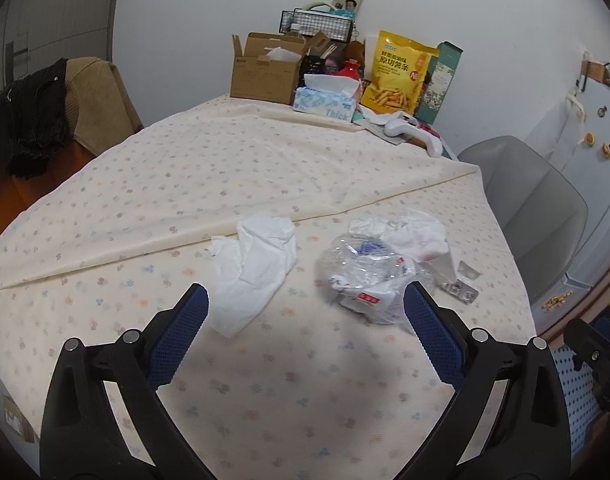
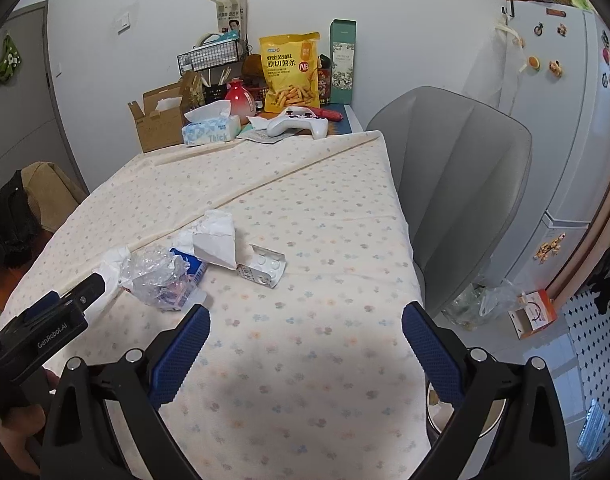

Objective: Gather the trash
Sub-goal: 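Bring both tools back over the trash on the bed, then grasp the white tissue with the left gripper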

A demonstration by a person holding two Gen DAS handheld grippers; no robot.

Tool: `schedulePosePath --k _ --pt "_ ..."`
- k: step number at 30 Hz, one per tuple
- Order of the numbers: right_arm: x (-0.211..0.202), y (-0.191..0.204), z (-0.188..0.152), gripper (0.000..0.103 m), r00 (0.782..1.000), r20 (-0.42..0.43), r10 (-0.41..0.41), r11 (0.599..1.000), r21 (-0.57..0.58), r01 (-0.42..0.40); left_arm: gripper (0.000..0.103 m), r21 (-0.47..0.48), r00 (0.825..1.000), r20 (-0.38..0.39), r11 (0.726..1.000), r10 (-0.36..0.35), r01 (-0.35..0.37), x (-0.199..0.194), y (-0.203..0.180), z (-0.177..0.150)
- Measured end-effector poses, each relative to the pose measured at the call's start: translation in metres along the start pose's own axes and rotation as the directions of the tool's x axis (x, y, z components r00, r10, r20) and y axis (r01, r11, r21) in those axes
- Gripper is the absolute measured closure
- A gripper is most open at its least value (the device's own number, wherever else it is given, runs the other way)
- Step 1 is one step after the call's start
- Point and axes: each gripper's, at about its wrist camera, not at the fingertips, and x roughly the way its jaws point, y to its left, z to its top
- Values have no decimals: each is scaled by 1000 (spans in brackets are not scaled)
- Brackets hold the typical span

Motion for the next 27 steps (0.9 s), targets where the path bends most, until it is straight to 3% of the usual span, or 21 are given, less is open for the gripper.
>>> schedulePosePath --k 13,21,24,25,26,27 --pt "32 23 4 13 998 -52 28 999 -24 -29 13 -68 998 -46 996 52 -55 37 34 13" --pt "55 35 8 18 995 -88 48 998 -42 -52 33 -69 990 -131 995 56 -66 71 36 8" --pt "63 40 10 23 994 -98 48 997 -51 -53 47 -75 989 -130 994 68 -78 74 39 8" --pt "66 42 12 24 994 -101 50 997 -51 -56 60 -75 989 -130 993 77 -87 75 40 8" --pt "68 44 14 24 993 -102 53 997 -53 -59 80 -70 988 -134 993 83 -93 76 40 9" --pt "70 46 15 24 993 -101 53 997 -55 -59 90 -68 987 -142 994 76 -86 77 40 10"
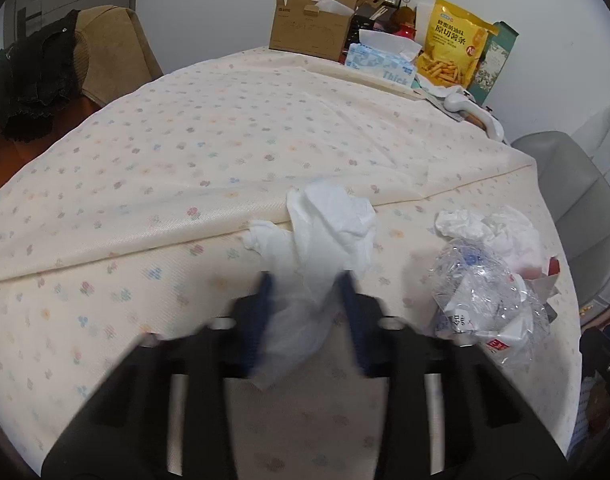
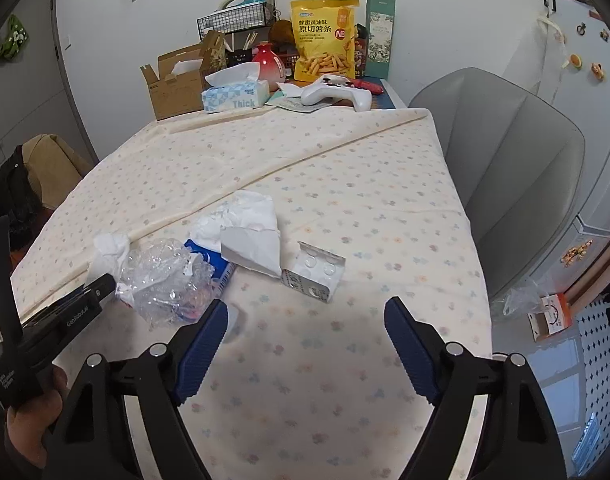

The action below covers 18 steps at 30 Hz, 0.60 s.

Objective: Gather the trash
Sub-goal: 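Grasp the white tissue with the left gripper, then grasp the small white scrap with the right gripper while the left holds the tissue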

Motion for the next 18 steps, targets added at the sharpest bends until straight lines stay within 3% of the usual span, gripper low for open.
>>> schedulePosePath --k 6,18 --pt "9 14 11 26 1000 1 10 1000 -19 -10 94 -6 998 62 1000 18 -18 -14 3 9" --pt "39 26 30 27 999 -24 36 999 -22 -36 94 -2 998 51 1000 25 -25 2 0 14"
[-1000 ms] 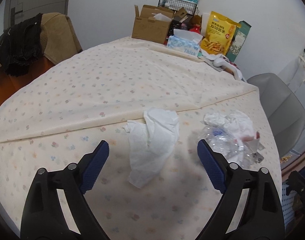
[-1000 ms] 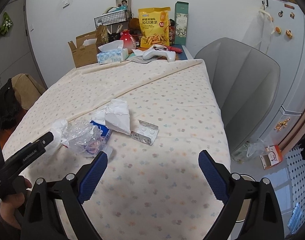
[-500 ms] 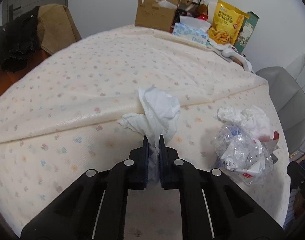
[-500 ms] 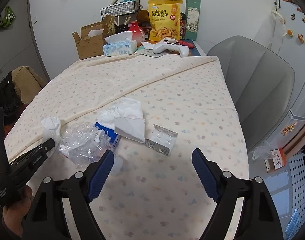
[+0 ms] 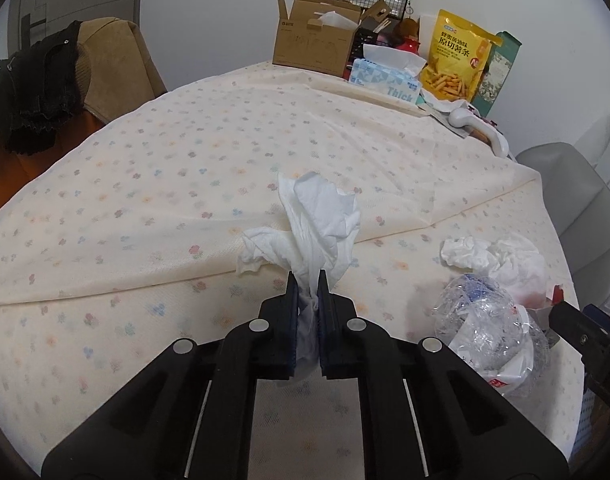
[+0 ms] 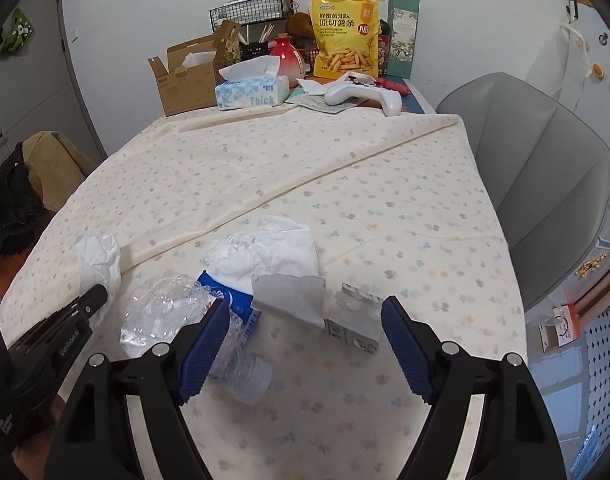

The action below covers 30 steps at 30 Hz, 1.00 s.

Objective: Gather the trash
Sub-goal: 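Grasp the small white scrap with the right gripper while the left holds the tissue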

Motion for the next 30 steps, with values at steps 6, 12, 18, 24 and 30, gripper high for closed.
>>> schedulePosePath --k 6,12,18,24,30 --pt "21 1 2 62 999 -45 15 1000 11 -14 94 3 1000 0 1000 1 -1 3 -2 1" --pt "13 11 -2 81 998 -55 39 999 -28 -41 94 1 1000 12 1000 1 -1 -2 -2 1" --pt "-9 12 -5 88 999 -25 27 999 -43 -28 94 -3 999 35 1000 -14 14 -17 -2 0" --pt "-37 6 -15 89 1000 4 16 999 -46 -15 94 -6 997 70 999 -33 34 -40 -4 -5" --pt "-60 -8 -28 89 1000 26 4 1000 -22 -3 94 5 994 99 999 -53 53 -61 -9 -11"
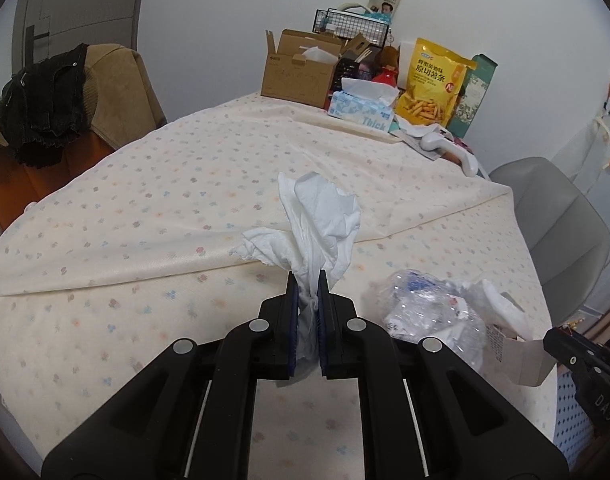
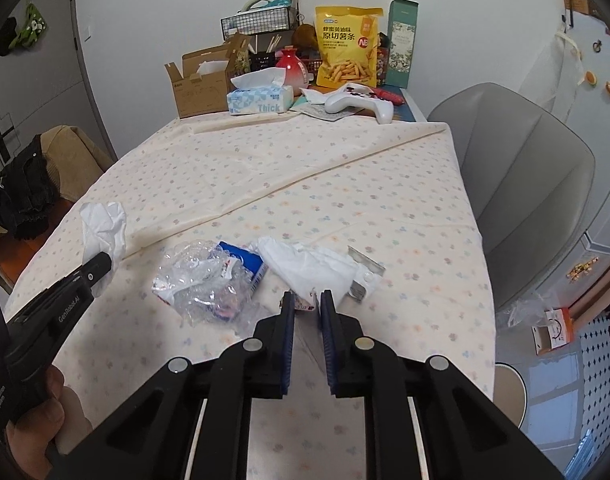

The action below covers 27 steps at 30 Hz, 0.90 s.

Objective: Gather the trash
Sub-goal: 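Grasp the small white scrap with the right gripper while the left holds the tissue, then carry the tissue and scrap in both grippers over the beige bin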

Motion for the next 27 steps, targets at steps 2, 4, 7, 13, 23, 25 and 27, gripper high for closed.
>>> schedulePosePath --k 2,4,7,13,23,25,27 --pt "-4 -5 -5 89 1000 0 -5 1000 9 4 94 7 1000 5 1000 -4 4 -5 -3 -2" --pt "-8 -11 -10 89 1000 2 -3 1000 19 3 94 14 1000 8 1000 -10 10 -8 -8 -4" --pt "-15 -16 -12 89 1000 14 -3 1000 26 2 94 27 1000 14 1000 -16 15 -14 -15 -5" --pt "-26 -31 -13 89 999 33 -14 999 47 12 94 46 999 33 999 -24 23 -25 -31 -3" --pt "-49 -64 -21 89 997 67 -35 995 99 29 94 116 997 40 991 -65 60 -39 -75 -9" --pt "-54 -70 -22 89 996 75 -43 994 105 35 94 131 996 37 989 -79 74 -40 -86 -13" --pt "-60 -76 -23 89 995 83 -51 993 112 42 94 144 995 33 986 -93 87 -41 -96 -16"
